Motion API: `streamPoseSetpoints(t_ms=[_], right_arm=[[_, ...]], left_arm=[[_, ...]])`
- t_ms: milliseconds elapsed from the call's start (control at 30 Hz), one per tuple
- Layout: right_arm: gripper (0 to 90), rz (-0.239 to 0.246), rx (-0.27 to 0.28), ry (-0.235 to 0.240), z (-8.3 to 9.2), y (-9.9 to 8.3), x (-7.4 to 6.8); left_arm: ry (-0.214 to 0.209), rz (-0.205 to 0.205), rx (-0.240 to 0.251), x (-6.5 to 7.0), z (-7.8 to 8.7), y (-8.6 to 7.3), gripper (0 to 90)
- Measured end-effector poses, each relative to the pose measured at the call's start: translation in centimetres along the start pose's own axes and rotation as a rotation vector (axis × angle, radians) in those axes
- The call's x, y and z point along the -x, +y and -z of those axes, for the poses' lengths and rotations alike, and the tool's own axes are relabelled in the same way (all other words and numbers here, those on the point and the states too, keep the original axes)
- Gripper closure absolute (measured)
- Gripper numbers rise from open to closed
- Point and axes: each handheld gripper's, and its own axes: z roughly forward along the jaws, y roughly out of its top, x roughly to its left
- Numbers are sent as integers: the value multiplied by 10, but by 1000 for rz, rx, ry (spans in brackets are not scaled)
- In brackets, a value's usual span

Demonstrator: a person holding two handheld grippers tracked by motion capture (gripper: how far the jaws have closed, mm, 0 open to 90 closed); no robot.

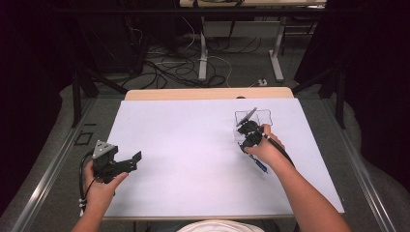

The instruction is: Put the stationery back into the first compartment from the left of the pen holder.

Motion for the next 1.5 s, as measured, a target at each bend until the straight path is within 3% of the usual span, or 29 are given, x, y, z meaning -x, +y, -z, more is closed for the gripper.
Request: streamPoseSetpoints(t_ms=[333, 400, 433, 500, 533, 567, 600, 667, 700, 1000, 1267, 1500], right_arm=[[802, 5, 86, 59, 17, -1, 5], [803, -13, 152, 78, 16, -2, 5], [802, -14, 121, 76, 21, -1, 6], [802, -9, 158, 86, 22, -2, 7], [802, -26, 222, 100, 23, -3, 7], [802, -21, 153, 85, 30, -2, 7], [802, -21, 153, 85, 30, -2, 7], [802, -47, 223, 92, 29, -3, 6], [802, -48, 214, 92, 32, -3, 6], [802, -74, 344, 131, 47, -4, 10], [802, -94, 405, 158, 59, -6, 16], [802, -117, 498, 175, 68, -8, 19]], left_arm=[[1, 0, 1, 0, 0, 0, 62], [1, 0, 0, 0, 0, 0, 62], [1, 0, -1, 0, 0, 0, 62], [3, -2, -1, 1, 0, 0, 62], [4, -2, -1, 1, 0, 0, 62], [3, -1, -2, 1, 0, 0, 62], [3, -1, 0, 1, 0, 0, 62], [3, -1, 0, 1, 0, -1, 62], [4, -2, 1, 1, 0, -1, 62], [3, -1, 0, 1, 0, -1, 62], [3, 0, 0, 1, 0, -1, 62], [4, 0, 0, 1, 0, -1, 62]])
